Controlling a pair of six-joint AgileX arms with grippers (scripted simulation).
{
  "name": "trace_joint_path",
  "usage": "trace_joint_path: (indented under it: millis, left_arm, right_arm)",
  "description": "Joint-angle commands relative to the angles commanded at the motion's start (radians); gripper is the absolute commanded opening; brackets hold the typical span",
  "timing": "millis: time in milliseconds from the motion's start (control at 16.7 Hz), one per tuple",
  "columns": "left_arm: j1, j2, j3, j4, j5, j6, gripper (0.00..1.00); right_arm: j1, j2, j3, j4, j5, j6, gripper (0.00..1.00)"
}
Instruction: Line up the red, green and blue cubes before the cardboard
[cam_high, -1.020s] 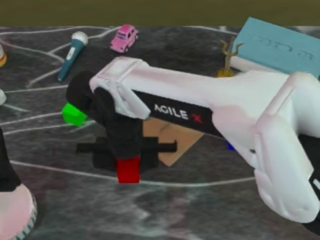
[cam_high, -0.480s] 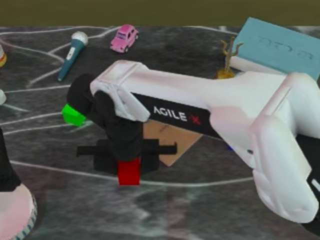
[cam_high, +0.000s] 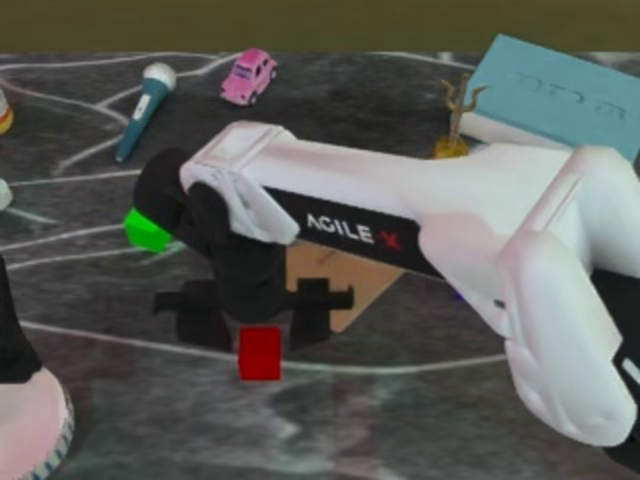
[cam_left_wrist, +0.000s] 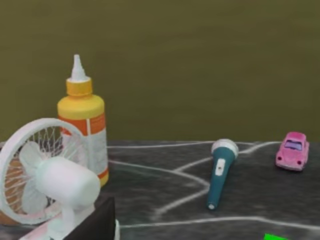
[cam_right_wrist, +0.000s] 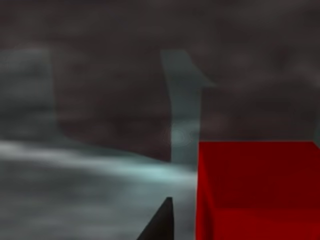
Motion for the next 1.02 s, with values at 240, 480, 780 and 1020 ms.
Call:
trace_joint_path:
  millis: [240, 480, 780, 1020]
  left_arm:
    - [0.0, 0.0, 0.0, 0.0, 0.0, 0.0, 1.0]
    - [0.0, 0.0, 0.0, 0.0, 0.0, 0.0, 1.0]
    - [0.0, 0.0, 0.0, 0.0, 0.0, 0.0, 1.0]
    - [0.0, 0.0, 0.0, 0.0, 0.0, 0.0, 1.0]
  right_arm:
    - [0.0, 0.0, 0.0, 0.0, 0.0, 0.0, 1.0]
    - [0.0, 0.0, 0.0, 0.0, 0.0, 0.0, 1.0]
    - [0.001, -0.003, 0.041, -0.042, 0.0, 0.0, 1.0]
    - [0.006, -0.015, 0.17, -0.193, -0.001, 0.003, 1.0]
